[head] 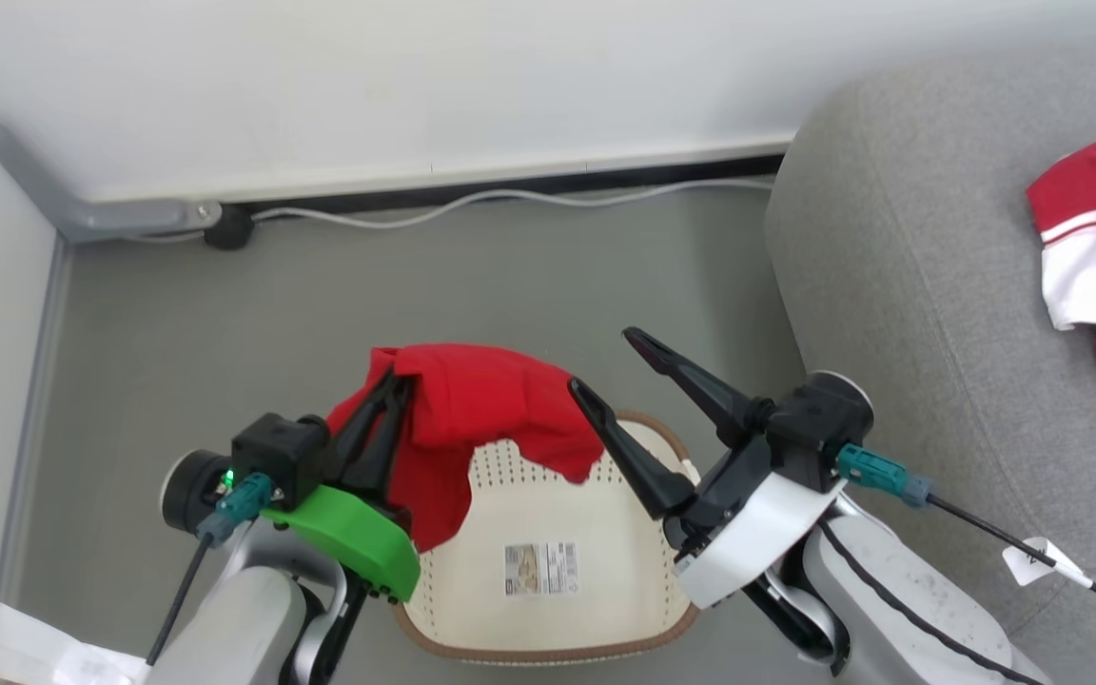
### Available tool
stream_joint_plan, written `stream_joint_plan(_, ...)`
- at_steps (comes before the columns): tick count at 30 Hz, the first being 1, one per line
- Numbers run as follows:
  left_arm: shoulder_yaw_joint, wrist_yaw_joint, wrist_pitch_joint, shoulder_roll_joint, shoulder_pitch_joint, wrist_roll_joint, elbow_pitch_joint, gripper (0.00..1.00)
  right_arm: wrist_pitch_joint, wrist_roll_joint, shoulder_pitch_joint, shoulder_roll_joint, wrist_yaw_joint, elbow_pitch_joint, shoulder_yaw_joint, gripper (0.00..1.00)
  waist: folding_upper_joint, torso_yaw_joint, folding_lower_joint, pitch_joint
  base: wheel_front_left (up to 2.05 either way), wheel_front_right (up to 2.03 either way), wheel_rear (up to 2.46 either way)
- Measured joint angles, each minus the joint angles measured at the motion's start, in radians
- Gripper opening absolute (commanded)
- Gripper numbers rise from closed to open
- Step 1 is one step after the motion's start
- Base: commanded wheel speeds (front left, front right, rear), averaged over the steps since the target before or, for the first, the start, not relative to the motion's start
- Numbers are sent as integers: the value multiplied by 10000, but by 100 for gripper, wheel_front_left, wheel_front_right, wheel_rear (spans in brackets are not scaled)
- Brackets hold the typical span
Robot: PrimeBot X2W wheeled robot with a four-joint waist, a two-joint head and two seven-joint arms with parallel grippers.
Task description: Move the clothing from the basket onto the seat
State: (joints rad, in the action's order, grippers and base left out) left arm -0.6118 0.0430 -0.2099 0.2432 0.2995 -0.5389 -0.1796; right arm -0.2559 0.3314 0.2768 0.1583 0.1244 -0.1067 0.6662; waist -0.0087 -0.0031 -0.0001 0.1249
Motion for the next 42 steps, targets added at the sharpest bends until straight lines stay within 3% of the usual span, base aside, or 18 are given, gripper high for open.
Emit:
stream_joint_plan(18, -1287, -430, 880, -151, -1105, -155, 1014, 0, 259, 1411, -1223, -146, 0, -754, 1074, 100, 0, -42, 0, -2500, 0, 0, 0)
stream_joint_plan(31, -1743, -514, 1360, -259, -1271, -169, 2232, 0, 813, 1778, -1485, -13, 0, -1028, 1524, 100, 0, -242, 0, -2880, 0, 0, 0)
stream_joint_plan(32, -1747, -512, 1398, -255, -1271, -169, 2301, 0, 815, 1778, -1484, -12, 0, -1026, 1513, 85, 0, -262, 0, -2855, 0, 0, 0)
stream_joint_plan(33, -1753, -510, 1448, -253, -1274, -169, 2366, 0, 821, 1776, -1484, -10, 0, -1026, 1476, 41, 0, -283, 0, -2828, 0, 0, 0)
stream_joint_plan(34, -1756, -500, 1476, -249, -1283, -169, 2428, 0, 811, 1776, -1482, -12, 0, -1020, 1402, 14, 0, -305, 0, -2798, 0, 0, 0)
stream_joint_plan(35, -1755, -479, 1480, -249, -1300, -169, 2489, 0, 807, 1776, -1477, -8, 0, -1014, 1338, 0, 0, -327, 0, -2767, 0, 0, 0)
stream_joint_plan(42, -1749, -322, 1720, -132, -1477, -169, 2700, 0, 798, 1774, -1414, 50, 0, -970, 1175, 0, 0, -511, 0, -2507, 0, 0, 0)
